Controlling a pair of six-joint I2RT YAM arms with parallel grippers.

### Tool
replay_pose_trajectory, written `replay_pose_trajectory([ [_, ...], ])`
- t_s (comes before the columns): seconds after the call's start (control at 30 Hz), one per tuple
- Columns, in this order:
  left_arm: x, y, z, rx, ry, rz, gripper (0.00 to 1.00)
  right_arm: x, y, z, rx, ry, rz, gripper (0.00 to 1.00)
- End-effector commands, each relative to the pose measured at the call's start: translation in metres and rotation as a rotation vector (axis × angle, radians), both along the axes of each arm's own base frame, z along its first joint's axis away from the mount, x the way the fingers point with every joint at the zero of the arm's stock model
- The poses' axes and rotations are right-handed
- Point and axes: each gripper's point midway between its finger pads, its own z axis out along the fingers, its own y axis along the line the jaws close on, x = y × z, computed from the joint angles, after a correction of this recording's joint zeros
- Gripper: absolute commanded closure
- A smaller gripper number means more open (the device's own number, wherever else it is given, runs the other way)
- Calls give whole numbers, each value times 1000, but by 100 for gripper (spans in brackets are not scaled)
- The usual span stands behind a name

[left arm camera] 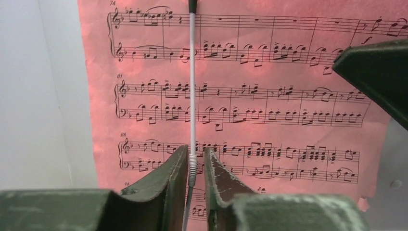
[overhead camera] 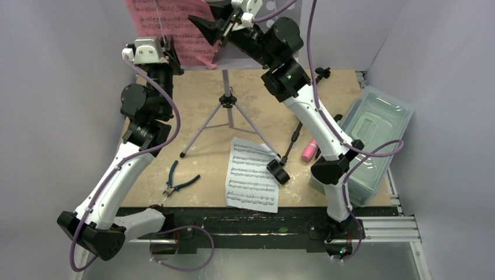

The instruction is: Set up the instrument practice props

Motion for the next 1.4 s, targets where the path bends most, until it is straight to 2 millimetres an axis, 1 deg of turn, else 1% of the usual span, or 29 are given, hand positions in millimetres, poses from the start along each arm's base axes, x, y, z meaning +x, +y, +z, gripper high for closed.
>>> replay_pose_trajectory([
  [0.0,-6,6,5,-89,-11,-6,78,-6,-31,33,93,-5,-89,54],
  [0.07,-9,11,4,-113,-7,2,72,-8,-37,38,113,16,-99,48],
  [0.17,-16,14,7,-145,3,-6,65,-11,-47,42,138,51,-115,39],
  [0.27,-25,17,10,-171,15,-23,58,-14,-59,45,156,91,-138,33],
  [0.37,-36,21,6,-206,43,-38,48,-17,-75,47,182,149,-175,28],
  [0.47,-44,24,-1,-246,89,-50,40,-21,-86,37,168,226,-196,23],
  [0.53,-48,20,-7,-247,130,-79,36,-24,-96,29,155,279,-220,22],
  [0.57,-50,18,-15,-239,167,-92,33,-27,-100,24,145,301,-223,21],
  [0.67,-57,14,-33,-242,238,-126,27,-34,-113,-2,105,360,-254,21],
  [0.73,-64,12,-44,-236,277,-150,23,-43,-121,-23,74,385,-260,20],
  [0.83,-77,12,-67,-215,353,-170,22,-62,-135,-61,52,437,-246,19],
  [0.87,-82,12,-76,-208,372,-180,22,-68,-142,-74,44,450,-249,19],
  [0.9,-86,12,-87,-200,397,-186,21,-80,-153,-79,52,450,-245,19],
  [0.93,-89,11,-97,-202,419,-193,21,-85,-158,-95,39,465,-244,18],
  [0.97,-92,11,-109,-202,442,-199,21,-88,-160,-119,14,493,-250,18],
  [1.0,-94,10,-121,-206,466,-207,21,-93,-165,-134,6,513,-252,17],
  [1.07,-95,2,-148,-225,519,-237,20,-100,-170,-171,-15,569,-247,17],
  [1.13,-95,-13,-175,-246,590,-303,20,-104,-168,-219,-50,657,-232,17],
  [1.2,-95,-32,-204,-273,678,-381,20,-103,-167,-268,-91,771,-253,17],
  [1.27,-95,-52,-235,-307,759,-460,16,-103,-165,-313,-129,874,-267,17],
  [1.3,-95,-62,-256,-327,808,-498,16,-104,-162,-330,-134,910,-259,17],
  [1.33,-95,-69,-263,-358,825,-531,15,-106,-161,-349,-146,958,-260,17],
  [1.37,-96,-78,-276,-379,864,-566,14,-106,-158,-360,-141,983,-251,17],
])
